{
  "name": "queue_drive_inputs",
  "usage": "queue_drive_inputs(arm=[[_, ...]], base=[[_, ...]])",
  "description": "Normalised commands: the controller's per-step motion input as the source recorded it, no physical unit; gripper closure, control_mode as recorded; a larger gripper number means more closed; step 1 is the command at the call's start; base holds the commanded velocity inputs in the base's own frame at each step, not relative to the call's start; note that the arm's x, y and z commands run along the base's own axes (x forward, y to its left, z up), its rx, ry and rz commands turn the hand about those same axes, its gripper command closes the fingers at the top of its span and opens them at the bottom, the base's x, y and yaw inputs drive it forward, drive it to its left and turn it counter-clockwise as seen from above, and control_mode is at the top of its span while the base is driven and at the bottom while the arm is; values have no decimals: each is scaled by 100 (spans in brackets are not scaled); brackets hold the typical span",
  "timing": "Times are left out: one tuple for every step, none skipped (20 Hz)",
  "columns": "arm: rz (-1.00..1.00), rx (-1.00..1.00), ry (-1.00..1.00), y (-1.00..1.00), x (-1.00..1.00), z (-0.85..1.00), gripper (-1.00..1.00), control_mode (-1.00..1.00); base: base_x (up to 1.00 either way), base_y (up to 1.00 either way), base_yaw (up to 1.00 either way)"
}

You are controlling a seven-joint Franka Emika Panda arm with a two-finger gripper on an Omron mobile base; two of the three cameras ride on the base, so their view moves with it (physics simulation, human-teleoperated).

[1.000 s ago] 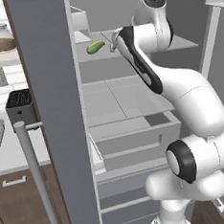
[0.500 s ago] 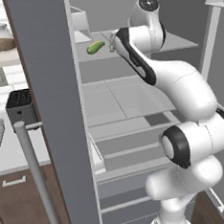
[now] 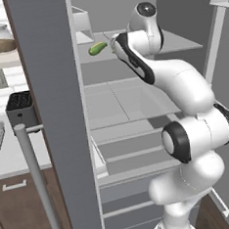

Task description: Place one corn and one fish in each tupperware on the nearby counter, to pack two identical lunches.

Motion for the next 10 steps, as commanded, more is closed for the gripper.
queue_drive_inputs(arm=[[0, -4, 0, -3, 19, 1, -100, -100], [0, -4, 0, -1, 20, 3, -100, -100], [0, -3, 0, -1, 18, 1, -100, -100], [0, -3, 0, 0, 19, 0, -100, -100], [0, -3, 0, 0, 21, 0, -100, -100], [0, -2, 0, 0, 23, 0, -100, -100], [0, -2, 0, 0, 23, 0, -100, -100], [0, -2, 0, 0, 24, 0, -100, -100], [0, -1, 0, -1, 25, 0, -100, -100], [0, -1, 0, -3, 23, -1, -100, -100]], base=[[0, 0, 0], [0, 0, 0], [0, 0, 0], [0, 0, 0], [0, 0, 0], [0, 0, 0], [0, 0, 0], [0, 0, 0], [0, 0, 0], [0, 0, 0]])
